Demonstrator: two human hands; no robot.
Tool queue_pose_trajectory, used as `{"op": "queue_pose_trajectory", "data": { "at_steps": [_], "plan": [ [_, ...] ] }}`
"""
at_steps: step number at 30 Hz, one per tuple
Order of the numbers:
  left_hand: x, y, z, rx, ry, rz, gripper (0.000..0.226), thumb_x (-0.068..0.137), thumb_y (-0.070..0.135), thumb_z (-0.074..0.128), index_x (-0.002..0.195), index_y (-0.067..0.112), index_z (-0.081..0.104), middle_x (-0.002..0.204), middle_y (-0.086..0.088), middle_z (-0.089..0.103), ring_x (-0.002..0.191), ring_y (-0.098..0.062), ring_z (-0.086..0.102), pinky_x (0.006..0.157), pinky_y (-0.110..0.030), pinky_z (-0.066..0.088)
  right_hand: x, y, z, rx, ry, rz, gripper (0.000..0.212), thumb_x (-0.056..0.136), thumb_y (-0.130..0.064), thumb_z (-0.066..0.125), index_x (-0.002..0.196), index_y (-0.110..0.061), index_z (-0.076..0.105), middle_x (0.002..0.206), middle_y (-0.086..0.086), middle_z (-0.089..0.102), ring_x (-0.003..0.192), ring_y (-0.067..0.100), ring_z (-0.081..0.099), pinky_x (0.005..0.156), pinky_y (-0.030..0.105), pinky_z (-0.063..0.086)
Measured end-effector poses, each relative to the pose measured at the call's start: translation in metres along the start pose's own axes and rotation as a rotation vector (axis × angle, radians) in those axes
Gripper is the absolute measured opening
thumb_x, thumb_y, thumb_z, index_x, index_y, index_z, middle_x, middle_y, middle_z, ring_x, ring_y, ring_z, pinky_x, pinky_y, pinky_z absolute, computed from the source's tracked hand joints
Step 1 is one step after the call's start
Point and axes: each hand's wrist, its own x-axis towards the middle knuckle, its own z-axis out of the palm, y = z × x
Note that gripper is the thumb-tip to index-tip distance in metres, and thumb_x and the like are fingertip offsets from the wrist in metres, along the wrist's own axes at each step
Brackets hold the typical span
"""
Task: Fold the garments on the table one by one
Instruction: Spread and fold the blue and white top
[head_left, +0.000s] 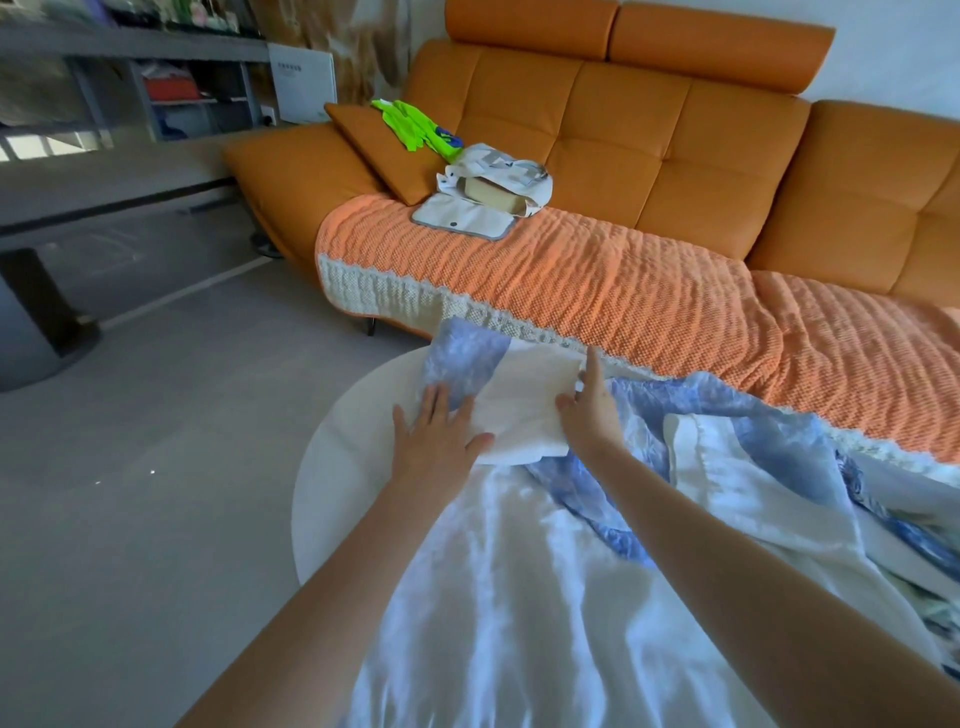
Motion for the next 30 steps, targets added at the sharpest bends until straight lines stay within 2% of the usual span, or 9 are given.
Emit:
{"op": "queue_pose_trajectory", "data": {
  "at_steps": [4, 8, 12, 15, 18, 21, 23, 26, 30],
  "plan": [
    [0.013, -0.001, -0.005, 0.007, 0.161, 0.079, 0.059, 0.099, 0.048, 0.012, 0.151, 0.021, 0.014, 0.158, -0.007, -0.001, 0.146, -0.023, -0.007, 0.113, -0.054, 0.000, 0.003, 0.004, 0.026, -0.436, -0.118, -0.285, 0.065, 0.100, -0.031, 0.037, 0.151, -0.019, -0.004, 0.158, 0.000, -0.010, 0.145, 0.023, -0.012, 0.118, 0.037, -0.004],
    [0.050, -0.005, -0.018, 0.057, 0.192, 0.163, 0.051, 0.102, 0.028, 0.026, 0.150, 0.018, 0.012, 0.159, -0.006, 0.001, 0.146, -0.024, -0.004, 0.115, -0.047, 0.001, 0.003, 0.012, 0.044, -0.744, -0.392, -0.257, 0.059, 0.101, -0.043, 0.016, 0.150, -0.023, -0.008, 0.157, -0.002, -0.017, 0.144, 0.023, -0.015, 0.116, 0.041, -0.006],
    [0.084, -0.028, -0.002, 0.054, 0.168, 0.192, 0.048, 0.096, 0.033, 0.047, 0.142, 0.022, 0.038, 0.156, -0.010, 0.019, 0.143, -0.031, 0.018, 0.107, -0.056, 0.023, 0.003, 0.034, 0.049, -0.815, -0.398, -0.222, 0.061, 0.099, -0.050, 0.014, 0.149, -0.026, -0.013, 0.156, -0.003, -0.018, 0.143, 0.019, -0.020, 0.116, 0.037, -0.009],
    [0.093, -0.044, 0.022, 0.015, -0.092, -0.028, 0.056, 0.099, 0.050, 0.017, 0.150, 0.033, 0.000, 0.158, -0.001, -0.011, 0.145, -0.023, -0.007, 0.112, -0.056, 0.004, 0.004, 0.038, 0.055, -0.834, -0.379, -0.268, 0.062, 0.098, -0.052, 0.013, 0.149, -0.026, -0.012, 0.156, -0.003, -0.019, 0.143, 0.018, -0.021, 0.117, 0.036, -0.011],
    [0.099, -0.041, 0.024, -0.032, -0.129, -0.072, 0.056, 0.099, 0.051, 0.013, 0.149, 0.035, -0.005, 0.157, 0.001, -0.016, 0.145, -0.021, -0.012, 0.113, -0.054, -0.001, 0.009, 0.039, 0.056, -0.815, -0.363, -0.259, 0.062, 0.097, -0.055, 0.012, 0.149, -0.029, -0.010, 0.156, -0.004, -0.018, 0.143, 0.016, -0.021, 0.117, 0.035, -0.011],
    [0.092, -0.040, 0.019, -0.122, -0.086, -0.034, 0.054, 0.101, 0.045, 0.018, 0.150, 0.028, 0.005, 0.158, -0.003, -0.008, 0.145, -0.022, -0.006, 0.113, -0.053, 0.002, 0.008, 0.038, 0.053, -0.825, -0.434, -0.231, 0.062, 0.098, -0.054, 0.013, 0.149, -0.028, -0.011, 0.156, -0.003, -0.019, 0.142, 0.018, -0.022, 0.117, 0.038, -0.011],
    [0.084, -0.043, 0.010, -0.535, 0.115, -0.098, 0.049, 0.101, 0.033, 0.033, 0.145, 0.014, 0.031, 0.156, -0.011, 0.017, 0.143, -0.024, 0.017, 0.112, -0.040, 0.015, 0.007, 0.030, 0.047, -0.790, -0.482, -0.210, 0.060, 0.100, -0.049, 0.014, 0.149, -0.026, -0.011, 0.156, 0.000, -0.020, 0.142, 0.022, -0.023, 0.117, 0.041, -0.010],
    [0.086, -0.064, -0.008, -0.991, 0.386, -0.399, 0.043, 0.091, 0.019, 0.055, 0.131, 0.006, 0.049, 0.130, -0.017, 0.053, 0.115, -0.030, 0.053, 0.097, -0.034, 0.043, -0.008, 0.005, 0.047, -0.635, -0.321, -0.258, 0.057, 0.101, -0.043, 0.023, 0.151, -0.021, 0.007, 0.159, 0.002, -0.004, 0.145, 0.028, -0.008, 0.117, 0.041, -0.002],
    [0.083, -0.078, -0.013, -1.192, 0.059, -0.576, 0.045, 0.084, 0.025, 0.064, 0.119, 0.001, 0.049, 0.092, -0.017, 0.067, 0.065, -0.025, 0.062, 0.054, -0.027, 0.052, -0.061, -0.044, 0.079, -0.531, -0.145, -0.373, 0.058, 0.092, -0.047, 0.045, 0.139, -0.014, 0.036, 0.130, 0.011, 0.044, 0.119, 0.032, 0.038, 0.101, 0.040, 0.032]
  ]
}}
